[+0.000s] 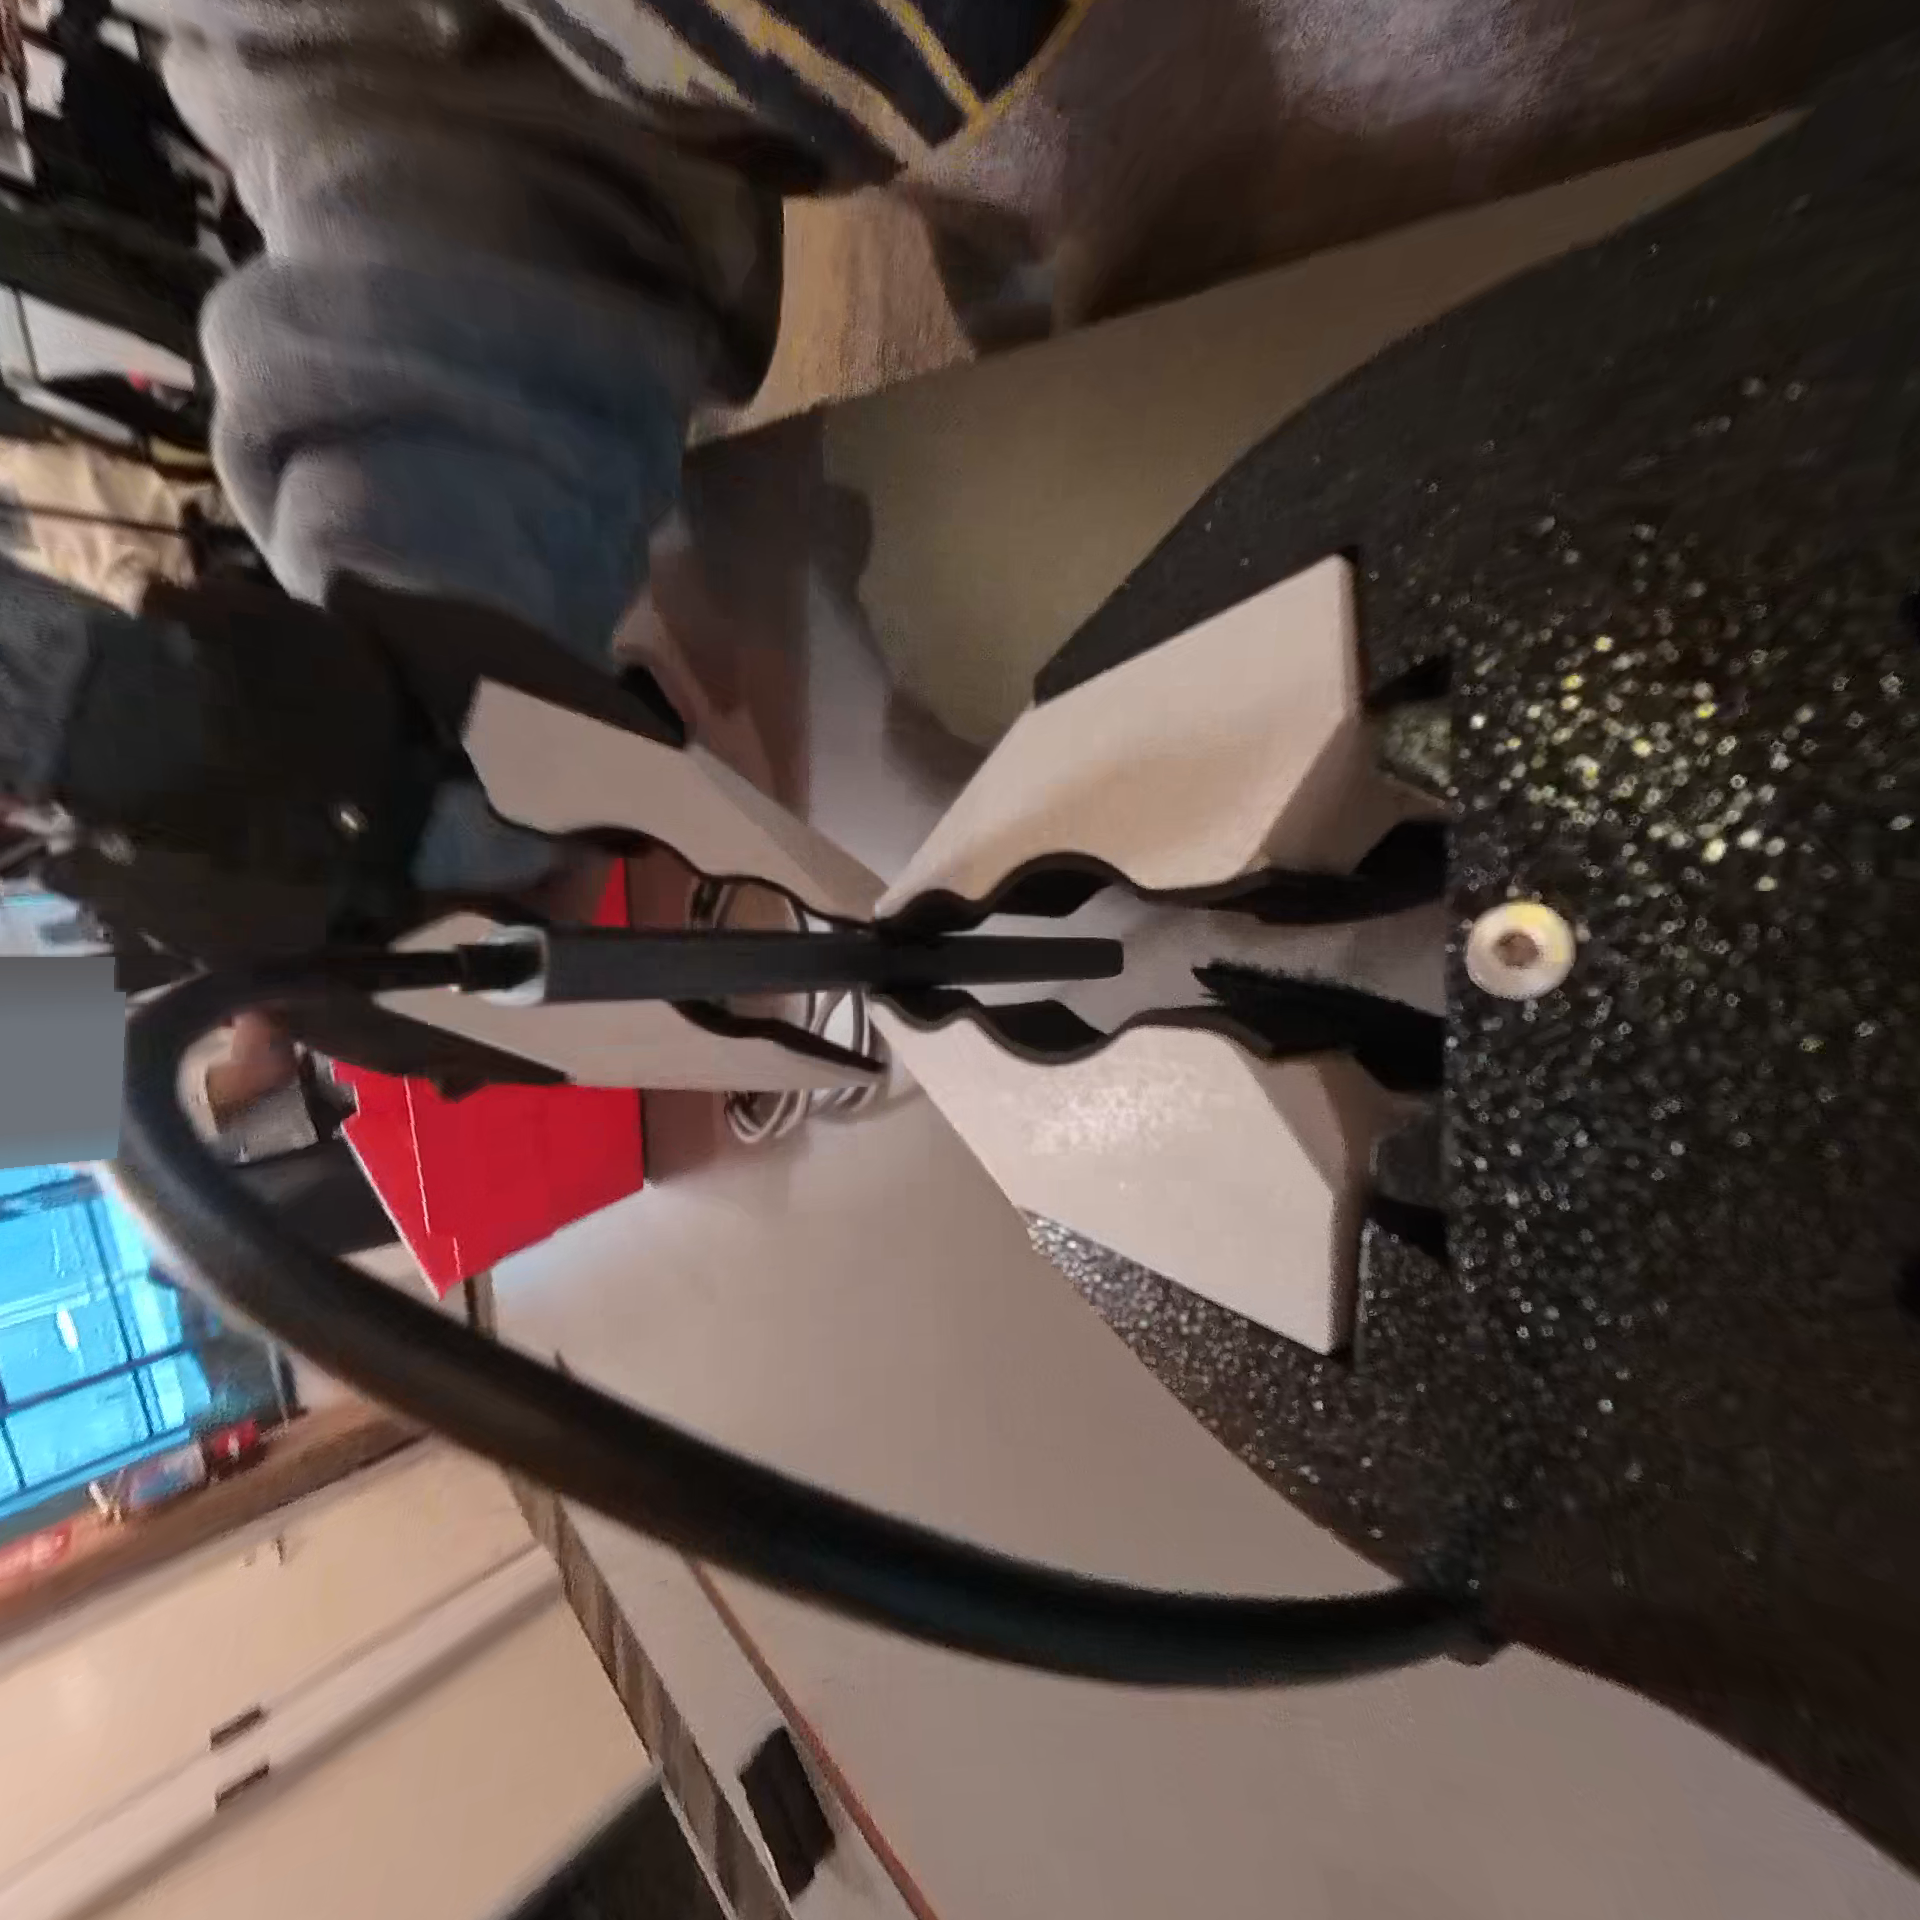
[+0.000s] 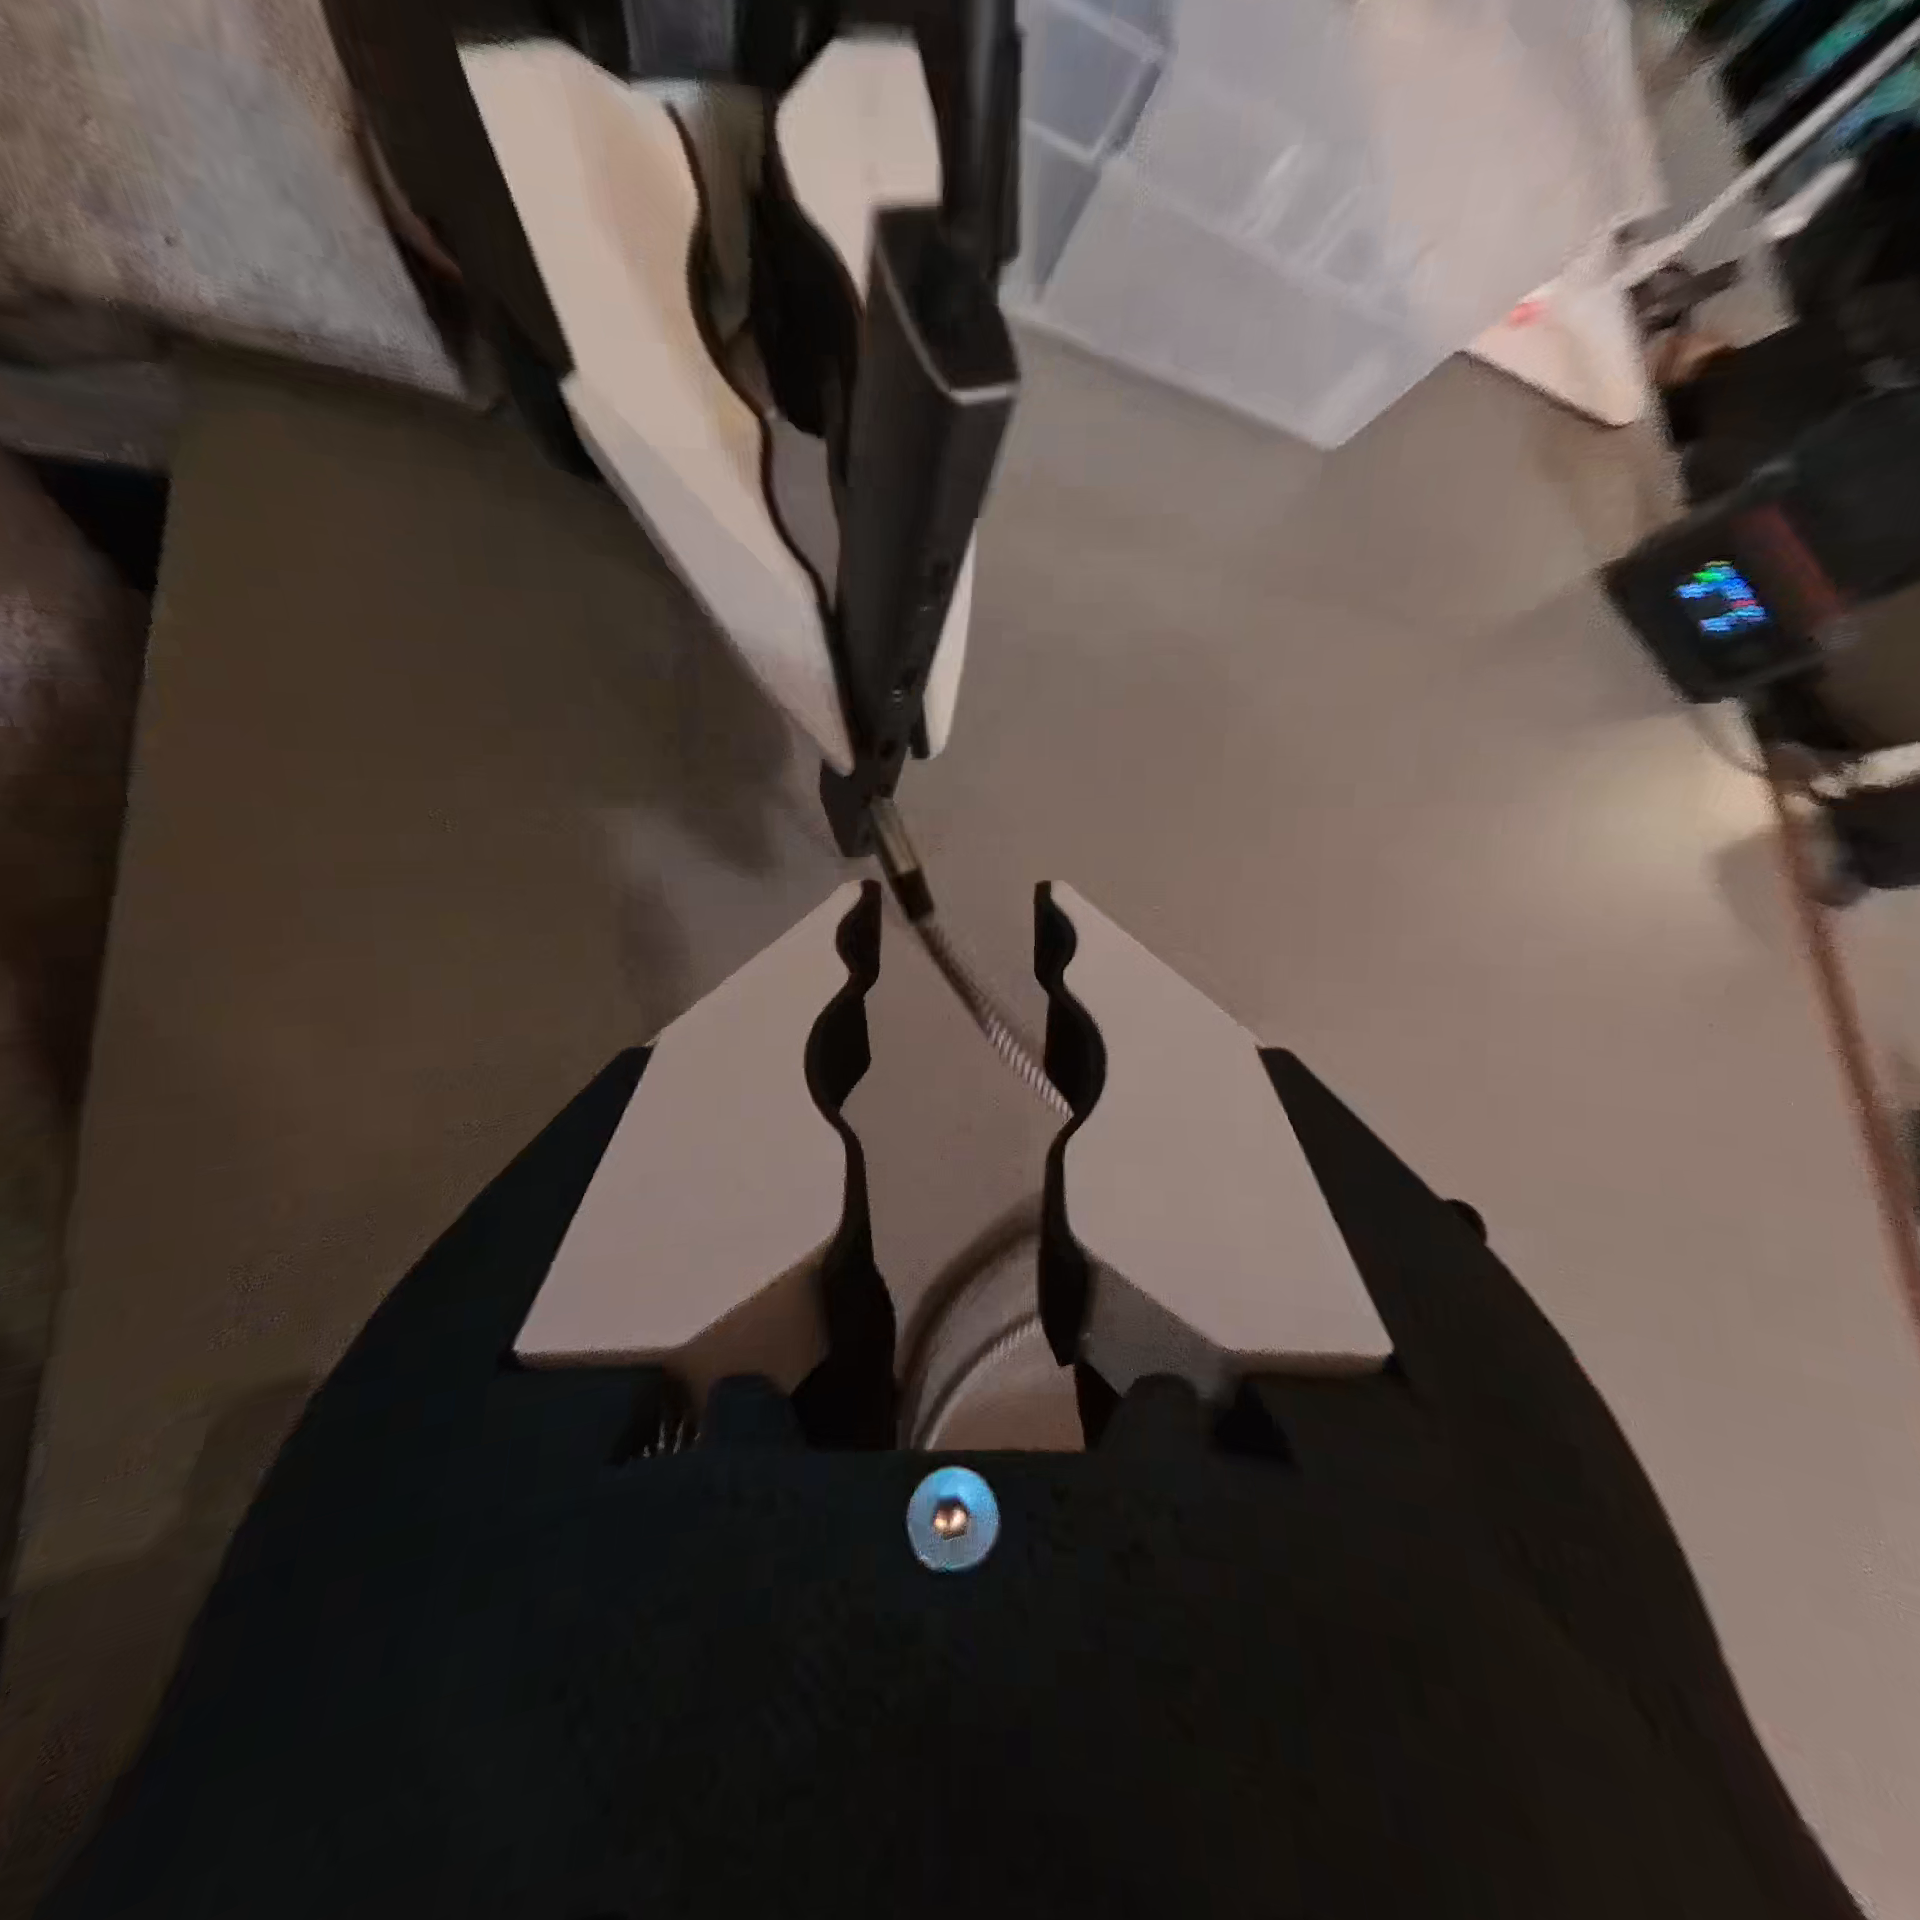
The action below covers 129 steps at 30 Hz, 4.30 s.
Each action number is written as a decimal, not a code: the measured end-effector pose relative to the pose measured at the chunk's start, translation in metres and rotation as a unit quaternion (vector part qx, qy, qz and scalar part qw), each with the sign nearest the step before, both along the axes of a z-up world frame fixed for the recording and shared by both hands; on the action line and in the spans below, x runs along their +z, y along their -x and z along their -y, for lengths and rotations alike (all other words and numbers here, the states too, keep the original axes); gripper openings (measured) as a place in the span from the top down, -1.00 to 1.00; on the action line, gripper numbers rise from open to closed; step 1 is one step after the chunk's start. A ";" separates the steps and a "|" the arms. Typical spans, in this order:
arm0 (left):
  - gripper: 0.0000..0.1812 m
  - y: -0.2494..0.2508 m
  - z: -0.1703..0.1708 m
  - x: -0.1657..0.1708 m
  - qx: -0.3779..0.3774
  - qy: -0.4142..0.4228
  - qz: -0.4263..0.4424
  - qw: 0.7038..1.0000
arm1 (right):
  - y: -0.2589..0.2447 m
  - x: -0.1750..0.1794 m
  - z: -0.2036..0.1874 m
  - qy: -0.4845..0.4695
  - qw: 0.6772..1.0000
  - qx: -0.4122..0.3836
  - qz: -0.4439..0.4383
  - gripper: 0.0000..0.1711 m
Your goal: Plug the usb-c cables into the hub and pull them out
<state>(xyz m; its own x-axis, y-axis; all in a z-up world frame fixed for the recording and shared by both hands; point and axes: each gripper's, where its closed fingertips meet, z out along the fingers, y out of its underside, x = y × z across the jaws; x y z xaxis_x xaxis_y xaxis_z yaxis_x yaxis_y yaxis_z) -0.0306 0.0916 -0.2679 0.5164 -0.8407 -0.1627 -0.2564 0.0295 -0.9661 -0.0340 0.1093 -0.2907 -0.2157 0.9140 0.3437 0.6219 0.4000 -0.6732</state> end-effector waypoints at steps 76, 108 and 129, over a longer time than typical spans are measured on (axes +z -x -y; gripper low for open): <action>0.91 0.001 0.043 0.007 -0.044 -0.015 -0.085 0.995 | -0.080 0.043 0.018 -0.007 1.000 0.011 -0.011 0.96; 0.92 0.019 -0.015 -0.016 0.137 -0.004 -0.069 0.988 | -0.275 0.268 -0.117 -0.206 0.899 -0.345 -0.174 0.95; 0.92 0.023 -0.019 -0.015 0.151 0.008 -0.055 0.987 | -0.195 0.155 -0.066 -0.154 0.928 -0.322 -0.105 0.36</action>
